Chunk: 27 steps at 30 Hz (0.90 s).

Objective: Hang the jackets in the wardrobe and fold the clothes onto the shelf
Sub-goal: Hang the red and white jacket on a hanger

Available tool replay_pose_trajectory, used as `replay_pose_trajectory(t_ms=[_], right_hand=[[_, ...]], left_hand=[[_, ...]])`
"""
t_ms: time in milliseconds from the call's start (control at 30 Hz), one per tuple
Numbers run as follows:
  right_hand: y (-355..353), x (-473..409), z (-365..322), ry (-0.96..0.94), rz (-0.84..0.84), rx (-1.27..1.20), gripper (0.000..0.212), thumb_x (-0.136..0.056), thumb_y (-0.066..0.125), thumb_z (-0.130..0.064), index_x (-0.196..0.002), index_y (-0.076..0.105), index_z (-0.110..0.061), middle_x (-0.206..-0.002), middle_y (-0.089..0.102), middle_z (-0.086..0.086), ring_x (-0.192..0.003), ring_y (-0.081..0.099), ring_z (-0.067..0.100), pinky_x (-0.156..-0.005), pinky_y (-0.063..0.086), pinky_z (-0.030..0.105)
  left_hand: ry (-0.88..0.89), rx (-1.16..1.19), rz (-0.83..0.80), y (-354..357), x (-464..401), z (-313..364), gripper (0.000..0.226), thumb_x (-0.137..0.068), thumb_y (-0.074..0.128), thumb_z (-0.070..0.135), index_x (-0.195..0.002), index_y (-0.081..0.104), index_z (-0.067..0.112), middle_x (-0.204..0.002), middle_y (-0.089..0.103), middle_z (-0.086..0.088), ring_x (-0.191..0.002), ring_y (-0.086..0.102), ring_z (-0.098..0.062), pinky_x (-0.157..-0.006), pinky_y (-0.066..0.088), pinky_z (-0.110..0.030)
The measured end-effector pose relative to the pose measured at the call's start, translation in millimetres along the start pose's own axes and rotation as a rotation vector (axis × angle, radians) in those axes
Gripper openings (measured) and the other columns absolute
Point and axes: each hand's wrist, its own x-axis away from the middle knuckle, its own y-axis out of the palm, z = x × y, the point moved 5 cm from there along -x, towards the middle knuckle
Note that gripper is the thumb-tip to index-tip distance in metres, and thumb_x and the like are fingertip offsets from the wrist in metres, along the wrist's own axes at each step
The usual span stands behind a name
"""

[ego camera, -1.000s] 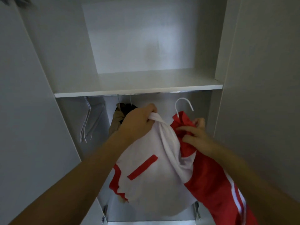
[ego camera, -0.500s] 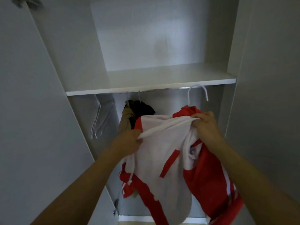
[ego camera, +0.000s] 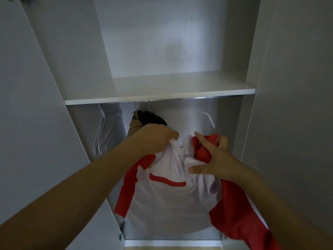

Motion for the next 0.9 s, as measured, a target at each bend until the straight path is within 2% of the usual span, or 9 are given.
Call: replay_pose_trajectory(t_ms=[67,133,200,300,367,433,600,733,900], right_hand=[[9,1,-9,-0.06,0.0,0.116,0.112,-0.033,0.059,-0.095,-0.129,0.006,-0.077,-0.118,0.009,-0.019,-0.121,0.037,0.023,-0.108,0.039,0.038],[18,-1,-15,-0.081,0.038,0.16,0.1,-0.038,0.058,-0.094,-0.128,0.024,-0.068,-0.102,0.013,-0.016,-0.102,0.044,0.013,-0.092,0.046,0.031],[21,-4,-18,-0.062,0.121,0.135,0.09,-0.045,0.063,-0.087,-0.123,0.031,-0.054,-0.096,0.014,-0.013,-0.086,0.045,0.006,-0.08,0.048,0.028],[18,-7,-8,-0.004,0.258,0.002,0.099,-0.059,0.075,-0.07,-0.133,0.01,-0.055,-0.107,0.016,-0.011,-0.083,0.046,0.009,-0.076,0.049,0.032],[13,-7,-2,-0.013,0.296,-0.046,0.101,-0.073,0.072,-0.06,-0.136,-0.007,-0.067,-0.11,0.023,-0.005,-0.081,0.049,0.011,-0.076,0.051,0.033],[9,-8,0,-0.042,0.285,-0.024,0.092,-0.083,0.066,-0.052,-0.13,-0.01,-0.074,-0.108,0.026,-0.001,-0.08,0.049,0.011,-0.077,0.054,0.035],[11,-4,-5,-0.136,0.332,-0.014,0.064,-0.094,0.056,-0.041,-0.143,0.016,-0.053,-0.107,0.026,-0.002,-0.079,0.05,0.011,-0.074,0.057,0.034],[17,-2,-11,-0.205,0.35,0.032,0.056,-0.096,0.046,-0.048,-0.147,0.021,-0.046,-0.104,0.026,-0.002,-0.077,0.047,0.009,-0.068,0.052,0.023],[15,-5,-14,-0.143,0.396,0.026,0.032,-0.1,0.045,-0.031,-0.132,0.046,-0.03,-0.102,0.032,-0.001,-0.073,0.05,0.013,-0.071,0.055,0.038]], left_hand=[[0.049,0.083,0.07,-9,-5,12,0.018,-0.096,0.049,0.015,-0.112,0.056,0.016,-0.092,0.064,-0.004,-0.082,0.061,-0.02,-0.066,0.038,-0.023],[0.073,0.196,0.144,-18,-8,22,0.015,-0.095,0.051,0.015,-0.109,0.051,0.012,-0.078,0.06,-0.003,-0.066,0.056,-0.018,-0.052,0.033,-0.016],[0.08,0.283,0.185,-22,-9,26,0.012,-0.094,0.053,0.016,-0.105,0.05,0.012,-0.07,0.054,0.002,-0.059,0.051,-0.014,-0.053,0.037,-0.015],[0.041,0.345,0.181,-22,-7,22,0.007,-0.094,0.053,0.017,-0.1,0.05,0.014,-0.069,0.051,0.008,-0.06,0.052,-0.013,-0.054,0.039,-0.015],[0.018,0.387,0.171,-20,-4,17,0.007,-0.094,0.055,0.016,-0.098,0.05,0.016,-0.072,0.053,0.009,-0.062,0.054,-0.011,-0.06,0.04,-0.012],[0.002,0.424,0.164,-17,-1,15,0.009,-0.093,0.057,0.02,-0.095,0.048,0.02,-0.072,0.053,0.011,-0.062,0.052,-0.005,-0.061,0.041,-0.009],[0.009,0.425,0.227,-16,-3,18,0.013,-0.094,0.059,0.02,-0.093,0.047,0.015,-0.067,0.047,0.012,-0.056,0.046,-0.002,-0.057,0.039,-0.008],[-0.006,0.413,0.232,-16,-7,20,0.018,-0.094,0.059,0.024,-0.094,0.041,0.021,-0.067,0.048,0.011,-0.056,0.047,-0.004,-0.06,0.04,-0.007],[-0.019,0.417,0.25,-11,-5,22,0.025,-0.091,0.062,0.023,-0.093,0.038,0.021,-0.064,0.045,0.012,-0.059,0.053,0.003,-0.062,0.038,-0.002]])
